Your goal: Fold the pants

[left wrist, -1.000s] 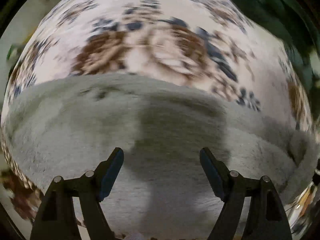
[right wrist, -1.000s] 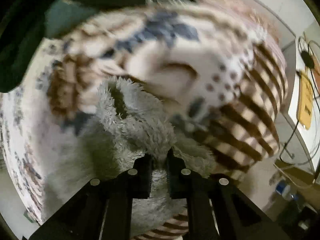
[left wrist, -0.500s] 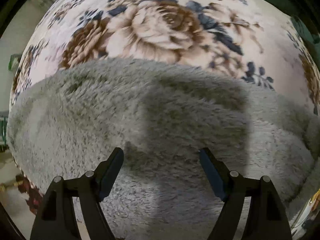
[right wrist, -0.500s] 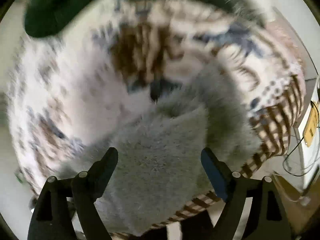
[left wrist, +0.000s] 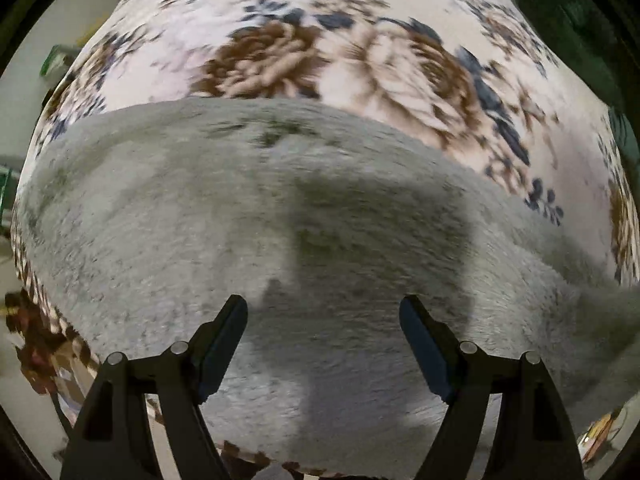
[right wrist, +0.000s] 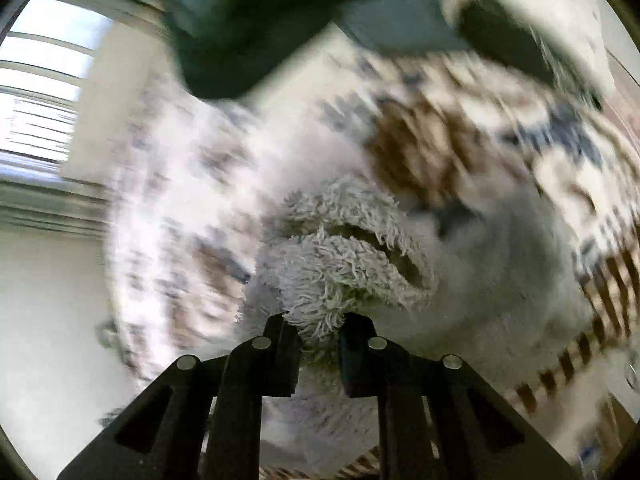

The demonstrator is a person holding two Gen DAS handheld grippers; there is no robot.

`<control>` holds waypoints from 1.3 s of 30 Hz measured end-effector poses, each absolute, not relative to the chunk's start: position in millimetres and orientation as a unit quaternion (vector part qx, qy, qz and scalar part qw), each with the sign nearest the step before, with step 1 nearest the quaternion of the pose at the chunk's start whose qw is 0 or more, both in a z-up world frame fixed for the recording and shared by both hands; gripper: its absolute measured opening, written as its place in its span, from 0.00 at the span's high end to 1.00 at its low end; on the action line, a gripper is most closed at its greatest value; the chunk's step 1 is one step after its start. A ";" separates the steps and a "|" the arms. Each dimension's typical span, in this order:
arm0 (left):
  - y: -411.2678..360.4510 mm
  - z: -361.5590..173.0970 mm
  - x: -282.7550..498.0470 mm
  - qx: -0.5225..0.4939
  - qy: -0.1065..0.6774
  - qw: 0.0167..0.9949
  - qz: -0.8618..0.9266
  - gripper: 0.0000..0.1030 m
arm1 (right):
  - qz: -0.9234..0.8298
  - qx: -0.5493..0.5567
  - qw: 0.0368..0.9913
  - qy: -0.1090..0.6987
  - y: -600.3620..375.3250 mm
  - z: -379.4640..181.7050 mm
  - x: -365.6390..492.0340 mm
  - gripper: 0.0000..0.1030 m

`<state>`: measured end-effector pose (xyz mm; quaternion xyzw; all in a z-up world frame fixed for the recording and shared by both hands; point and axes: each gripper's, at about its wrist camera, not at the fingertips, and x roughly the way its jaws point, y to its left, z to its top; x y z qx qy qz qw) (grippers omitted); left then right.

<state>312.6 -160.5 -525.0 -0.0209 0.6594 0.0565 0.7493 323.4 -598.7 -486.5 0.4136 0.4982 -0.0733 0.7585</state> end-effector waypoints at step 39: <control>-231.9 -523.3 322.2 0.019 0.662 0.750 -0.003 0.25 | -0.322 0.388 0.658 0.559 -682.2 -518.6 164.5 0.35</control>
